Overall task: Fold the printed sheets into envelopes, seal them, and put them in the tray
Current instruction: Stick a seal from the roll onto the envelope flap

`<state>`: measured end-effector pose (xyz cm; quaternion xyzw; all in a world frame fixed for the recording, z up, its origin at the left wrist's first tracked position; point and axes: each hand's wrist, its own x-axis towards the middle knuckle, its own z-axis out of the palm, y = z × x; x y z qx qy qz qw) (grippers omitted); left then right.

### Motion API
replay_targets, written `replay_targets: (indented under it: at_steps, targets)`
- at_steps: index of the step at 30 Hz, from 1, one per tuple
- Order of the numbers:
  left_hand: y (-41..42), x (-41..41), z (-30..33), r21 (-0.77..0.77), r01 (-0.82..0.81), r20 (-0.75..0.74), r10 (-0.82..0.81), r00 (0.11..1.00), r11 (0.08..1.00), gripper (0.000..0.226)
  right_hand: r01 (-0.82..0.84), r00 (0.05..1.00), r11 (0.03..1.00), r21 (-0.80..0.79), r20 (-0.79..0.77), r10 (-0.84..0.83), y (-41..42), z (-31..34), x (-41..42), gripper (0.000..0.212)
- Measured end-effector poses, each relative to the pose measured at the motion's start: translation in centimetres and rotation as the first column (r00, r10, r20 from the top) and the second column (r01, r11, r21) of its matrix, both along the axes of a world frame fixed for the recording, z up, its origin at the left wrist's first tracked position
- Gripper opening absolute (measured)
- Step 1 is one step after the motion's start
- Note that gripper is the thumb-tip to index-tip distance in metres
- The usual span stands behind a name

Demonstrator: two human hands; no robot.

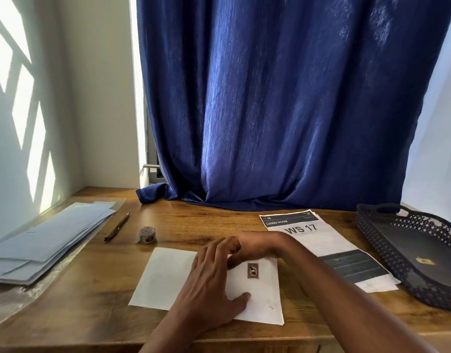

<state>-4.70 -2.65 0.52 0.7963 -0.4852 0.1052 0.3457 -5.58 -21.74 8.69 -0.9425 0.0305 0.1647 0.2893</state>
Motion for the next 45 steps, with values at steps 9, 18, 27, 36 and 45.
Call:
replay_targets:
  at_steps: [9,18,27,36,45]
  targets:
    - [0.1,-0.1,0.3,-0.173,0.033,0.082,-0.019,0.996,0.984,0.094,0.241,0.966,0.917,0.318,0.014,-0.258,-4.7,1.1,-7.5,0.027]
    - [-6.5,-0.5,1.2,0.174,0.049,-0.219,-0.01,0.976,0.983,0.099,0.611,0.58,0.653,0.447,0.308,-0.754,-15.7,4.3,-20.4,0.027]
    - [-12.0,-1.8,0.7,0.377,0.102,-0.087,-0.075,0.993,0.92,0.08,0.818,0.037,0.36,0.449,0.583,-0.812,-27.3,7.3,-27.5,0.032]
    - [-12.1,-1.6,0.0,0.414,0.113,-0.042,-0.106,0.994,0.903,0.084,0.963,0.233,0.259,0.073,0.256,-0.938,-33.0,2.1,-28.7,0.035]
    - [-12.2,-1.3,-0.4,0.422,0.126,0.0,-0.139,0.99,0.898,0.091,0.955,0.296,0.237,-0.178,0.581,-0.759,-30.7,3.5,-26.8,0.028]
